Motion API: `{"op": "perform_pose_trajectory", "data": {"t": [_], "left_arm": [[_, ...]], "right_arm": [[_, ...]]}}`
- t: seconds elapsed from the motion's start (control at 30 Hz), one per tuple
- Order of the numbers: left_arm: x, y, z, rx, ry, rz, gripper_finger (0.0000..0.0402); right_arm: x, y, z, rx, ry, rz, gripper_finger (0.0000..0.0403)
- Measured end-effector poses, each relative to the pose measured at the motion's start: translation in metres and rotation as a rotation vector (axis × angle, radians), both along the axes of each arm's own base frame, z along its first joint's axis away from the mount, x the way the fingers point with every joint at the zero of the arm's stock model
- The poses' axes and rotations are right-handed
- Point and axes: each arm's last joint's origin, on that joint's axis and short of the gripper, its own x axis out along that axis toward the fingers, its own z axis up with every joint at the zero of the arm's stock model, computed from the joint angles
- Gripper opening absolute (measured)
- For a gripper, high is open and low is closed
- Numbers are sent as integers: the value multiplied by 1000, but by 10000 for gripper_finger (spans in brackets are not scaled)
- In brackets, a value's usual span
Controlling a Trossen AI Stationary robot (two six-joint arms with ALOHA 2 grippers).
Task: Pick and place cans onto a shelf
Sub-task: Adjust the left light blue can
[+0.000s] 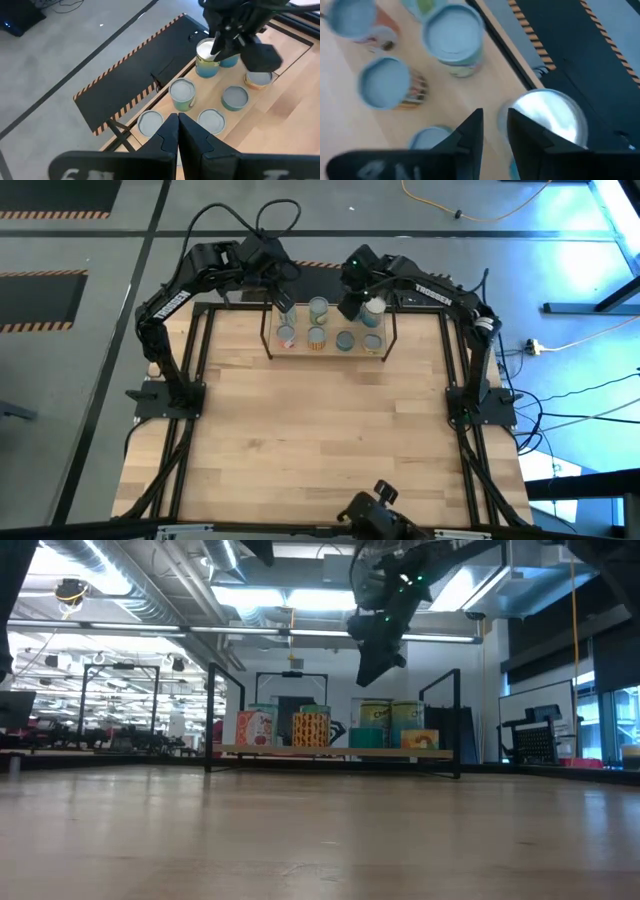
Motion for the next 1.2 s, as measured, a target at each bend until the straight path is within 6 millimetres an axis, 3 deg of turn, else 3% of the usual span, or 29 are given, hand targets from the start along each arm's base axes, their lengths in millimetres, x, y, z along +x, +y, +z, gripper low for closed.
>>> {"op": "perform_pose_trajectory", "data": {"t": [0.37, 1.2], "left_arm": [[-1, 3, 0, -1, -2, 9, 0], [-1, 3, 0, -1, -1, 8, 0]], "right_arm": [[9, -10, -10, 19, 117, -44, 90], [7, -8, -14, 23, 146, -14, 90]]}}
